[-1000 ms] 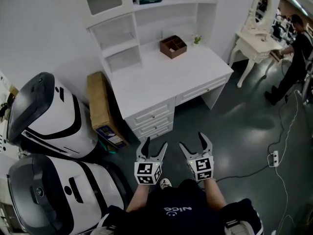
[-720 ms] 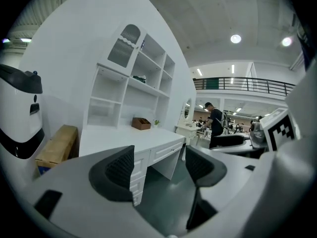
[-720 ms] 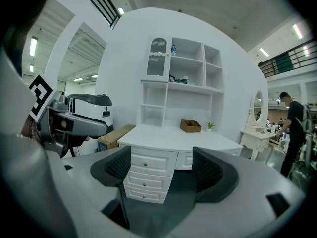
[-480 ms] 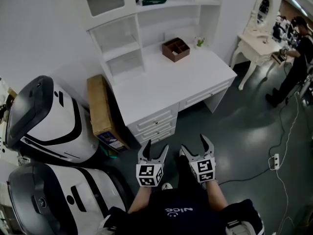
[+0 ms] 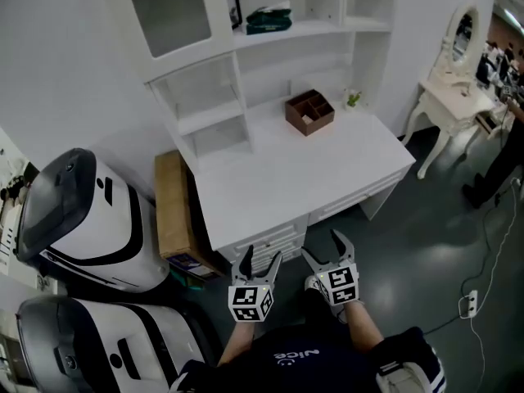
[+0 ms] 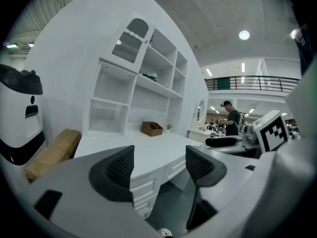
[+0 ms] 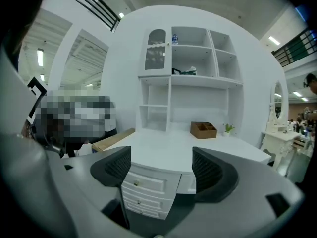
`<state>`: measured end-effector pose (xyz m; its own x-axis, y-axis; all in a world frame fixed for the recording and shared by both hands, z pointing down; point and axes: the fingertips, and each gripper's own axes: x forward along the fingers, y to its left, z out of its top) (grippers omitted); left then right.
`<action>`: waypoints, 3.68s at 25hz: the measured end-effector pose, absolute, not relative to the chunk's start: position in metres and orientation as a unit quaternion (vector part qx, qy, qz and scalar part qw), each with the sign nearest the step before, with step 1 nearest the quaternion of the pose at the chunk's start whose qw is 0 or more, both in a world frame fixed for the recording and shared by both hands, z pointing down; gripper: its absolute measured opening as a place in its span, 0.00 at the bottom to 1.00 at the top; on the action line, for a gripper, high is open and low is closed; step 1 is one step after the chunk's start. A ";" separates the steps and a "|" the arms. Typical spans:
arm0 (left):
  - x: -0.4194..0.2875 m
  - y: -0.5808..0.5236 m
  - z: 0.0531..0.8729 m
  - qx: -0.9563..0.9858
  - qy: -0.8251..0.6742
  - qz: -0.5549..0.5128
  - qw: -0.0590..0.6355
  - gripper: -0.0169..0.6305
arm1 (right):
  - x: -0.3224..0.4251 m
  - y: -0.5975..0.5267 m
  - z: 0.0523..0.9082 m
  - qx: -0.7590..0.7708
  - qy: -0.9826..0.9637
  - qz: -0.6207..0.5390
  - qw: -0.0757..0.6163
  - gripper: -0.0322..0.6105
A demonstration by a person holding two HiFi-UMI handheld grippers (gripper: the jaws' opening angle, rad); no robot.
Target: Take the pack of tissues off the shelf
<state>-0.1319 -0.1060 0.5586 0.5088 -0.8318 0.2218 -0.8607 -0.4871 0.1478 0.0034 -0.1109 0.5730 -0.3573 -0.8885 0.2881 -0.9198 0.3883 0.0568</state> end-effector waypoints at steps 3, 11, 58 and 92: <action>-0.116 -0.140 0.558 0.851 -0.506 0.063 0.124 0.52 | 0.026 -0.151 0.568 0.541 -0.829 0.064 0.129 0.63; -0.069 -0.226 0.543 0.836 -0.532 0.054 0.123 0.52 | 0.071 -0.252 0.547 0.516 -0.847 0.051 0.118 0.63; -0.053 -0.420 0.446 0.819 -0.561 0.066 0.100 0.49 | 0.097 -0.496 0.205 0.456 -0.877 -0.149 -0.039 0.56; -0.106 -0.483 0.460 0.796 -0.583 0.072 0.147 0.47 | 0.054 -0.712 0.169 0.434 -0.888 -0.034 0.145 0.45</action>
<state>-0.1055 -0.4826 0.4597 0.3098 -0.9070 0.2853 -0.9491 -0.2769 0.1504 0.0537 -0.7121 0.1687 -0.5807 -0.7813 0.2289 -0.7618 0.6206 0.1859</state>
